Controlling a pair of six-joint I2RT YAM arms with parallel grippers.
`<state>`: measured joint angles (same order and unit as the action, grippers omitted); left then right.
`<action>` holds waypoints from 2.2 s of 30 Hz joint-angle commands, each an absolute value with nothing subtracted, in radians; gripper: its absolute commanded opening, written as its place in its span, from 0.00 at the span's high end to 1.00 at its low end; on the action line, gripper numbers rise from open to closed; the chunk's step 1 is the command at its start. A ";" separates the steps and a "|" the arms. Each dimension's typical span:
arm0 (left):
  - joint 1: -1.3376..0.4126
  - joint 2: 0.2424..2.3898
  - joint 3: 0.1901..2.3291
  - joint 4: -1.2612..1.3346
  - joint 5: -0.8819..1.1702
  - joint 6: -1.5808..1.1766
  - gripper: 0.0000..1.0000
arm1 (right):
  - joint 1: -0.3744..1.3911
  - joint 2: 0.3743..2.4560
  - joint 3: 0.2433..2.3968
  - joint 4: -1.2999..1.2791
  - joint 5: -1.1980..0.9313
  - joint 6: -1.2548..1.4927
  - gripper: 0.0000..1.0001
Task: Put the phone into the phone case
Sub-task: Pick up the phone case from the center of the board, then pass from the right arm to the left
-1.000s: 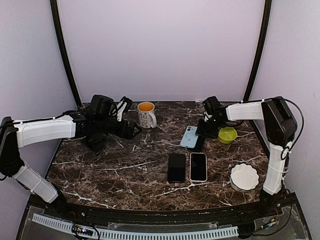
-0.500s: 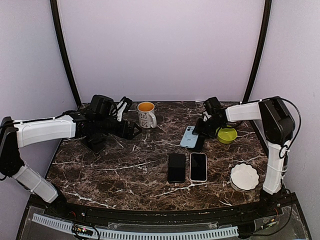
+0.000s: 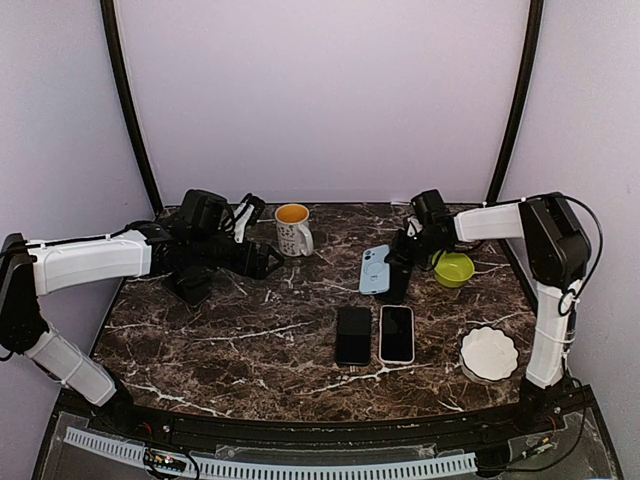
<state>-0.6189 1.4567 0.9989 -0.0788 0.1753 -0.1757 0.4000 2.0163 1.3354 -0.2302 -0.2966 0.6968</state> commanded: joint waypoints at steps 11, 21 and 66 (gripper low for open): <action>-0.612 1.368 0.984 -0.022 0.181 -0.149 0.15 | 0.555 1.800 1.369 -0.214 -0.163 0.752 1.00; -0.698 1.200 0.785 0.282 0.202 0.168 0.36 | 0.725 1.704 1.373 -0.076 -0.138 0.891 1.00; -1.115 1.694 0.666 1.713 -0.620 1.476 1.00 | 0.920 1.587 1.376 0.016 -0.157 0.888 0.89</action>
